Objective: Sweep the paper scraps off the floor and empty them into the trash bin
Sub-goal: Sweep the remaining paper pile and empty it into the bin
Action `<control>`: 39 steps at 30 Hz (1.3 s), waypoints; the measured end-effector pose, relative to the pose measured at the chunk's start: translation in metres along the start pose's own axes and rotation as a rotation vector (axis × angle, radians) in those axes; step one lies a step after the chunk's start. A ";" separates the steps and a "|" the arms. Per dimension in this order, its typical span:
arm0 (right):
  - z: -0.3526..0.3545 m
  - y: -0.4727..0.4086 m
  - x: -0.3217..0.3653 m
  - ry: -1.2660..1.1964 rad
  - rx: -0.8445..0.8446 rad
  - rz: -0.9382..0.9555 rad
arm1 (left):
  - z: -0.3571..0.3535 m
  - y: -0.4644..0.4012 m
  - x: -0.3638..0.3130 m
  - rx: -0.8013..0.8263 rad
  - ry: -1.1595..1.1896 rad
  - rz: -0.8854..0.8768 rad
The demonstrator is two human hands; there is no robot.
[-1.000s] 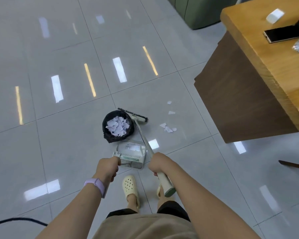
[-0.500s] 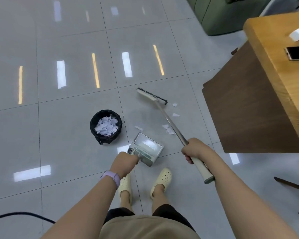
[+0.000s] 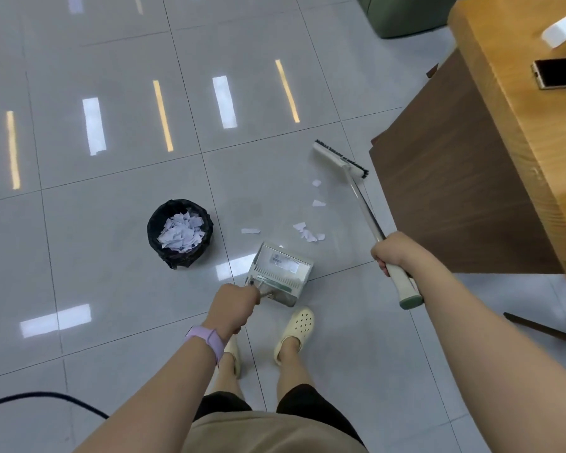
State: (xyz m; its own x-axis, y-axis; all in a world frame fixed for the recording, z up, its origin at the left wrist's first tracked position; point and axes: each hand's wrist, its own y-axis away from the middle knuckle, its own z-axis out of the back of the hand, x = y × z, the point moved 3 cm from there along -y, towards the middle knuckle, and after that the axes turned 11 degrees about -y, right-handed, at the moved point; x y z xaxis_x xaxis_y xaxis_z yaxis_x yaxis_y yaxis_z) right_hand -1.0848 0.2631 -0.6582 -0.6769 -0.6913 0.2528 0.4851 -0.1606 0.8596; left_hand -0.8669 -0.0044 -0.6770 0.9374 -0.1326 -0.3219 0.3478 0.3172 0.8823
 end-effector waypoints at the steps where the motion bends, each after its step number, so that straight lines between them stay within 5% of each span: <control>1: -0.003 0.004 -0.001 -0.040 0.024 -0.013 | 0.003 0.002 0.003 -0.002 -0.007 0.009; 9: -0.079 0.056 -0.003 -0.746 0.569 -0.304 | 0.042 0.006 0.012 -0.031 -0.096 0.016; 15: -0.140 0.056 -0.026 -0.793 0.717 -0.433 | 0.093 0.008 0.021 -0.045 -0.075 0.051; 25: -0.104 0.038 -0.058 -0.846 0.472 -0.475 | 0.105 0.001 0.049 -0.040 -0.185 0.030; 39: -0.034 0.047 -0.023 -0.385 0.170 0.068 | 0.017 -0.008 -0.035 0.049 -0.145 -0.028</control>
State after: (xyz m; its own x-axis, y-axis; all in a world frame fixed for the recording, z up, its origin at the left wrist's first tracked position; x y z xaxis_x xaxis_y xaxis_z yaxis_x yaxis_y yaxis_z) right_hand -1.0276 0.2479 -0.6384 -0.8195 -0.3777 0.4309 0.4590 0.0173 0.8882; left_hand -0.9024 -0.0186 -0.6674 0.9142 -0.2763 -0.2966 0.3693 0.2661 0.8904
